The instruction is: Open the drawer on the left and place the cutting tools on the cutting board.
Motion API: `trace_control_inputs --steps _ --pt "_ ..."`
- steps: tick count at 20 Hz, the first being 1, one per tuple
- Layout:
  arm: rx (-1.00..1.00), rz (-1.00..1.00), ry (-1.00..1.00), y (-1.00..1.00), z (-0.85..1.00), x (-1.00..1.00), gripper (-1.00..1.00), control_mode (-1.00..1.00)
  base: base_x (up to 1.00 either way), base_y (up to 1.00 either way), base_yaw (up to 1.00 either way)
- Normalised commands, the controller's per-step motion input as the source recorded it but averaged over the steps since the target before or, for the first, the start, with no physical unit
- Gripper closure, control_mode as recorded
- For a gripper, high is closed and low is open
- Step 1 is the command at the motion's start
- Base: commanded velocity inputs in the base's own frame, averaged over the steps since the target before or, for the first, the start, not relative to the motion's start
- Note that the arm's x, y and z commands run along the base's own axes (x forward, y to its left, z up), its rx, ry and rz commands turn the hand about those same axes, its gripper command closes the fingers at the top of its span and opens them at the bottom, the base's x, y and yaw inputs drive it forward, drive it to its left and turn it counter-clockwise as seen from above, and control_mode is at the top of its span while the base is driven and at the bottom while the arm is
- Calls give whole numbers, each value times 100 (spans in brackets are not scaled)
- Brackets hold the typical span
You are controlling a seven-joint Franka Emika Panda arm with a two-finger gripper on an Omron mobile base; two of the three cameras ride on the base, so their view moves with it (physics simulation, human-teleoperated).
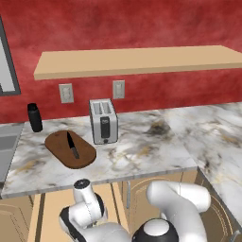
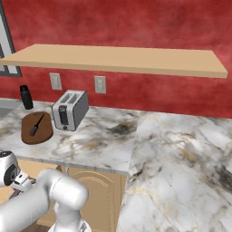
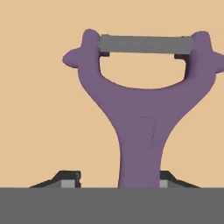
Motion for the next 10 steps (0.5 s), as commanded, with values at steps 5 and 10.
trace_control_inputs --steps 5,10 --pt "0 0 -20 0 56 -12 100 -100 0 0 0" --pt "0 0 -30 3 100 -6 100 -100 0 0 0"
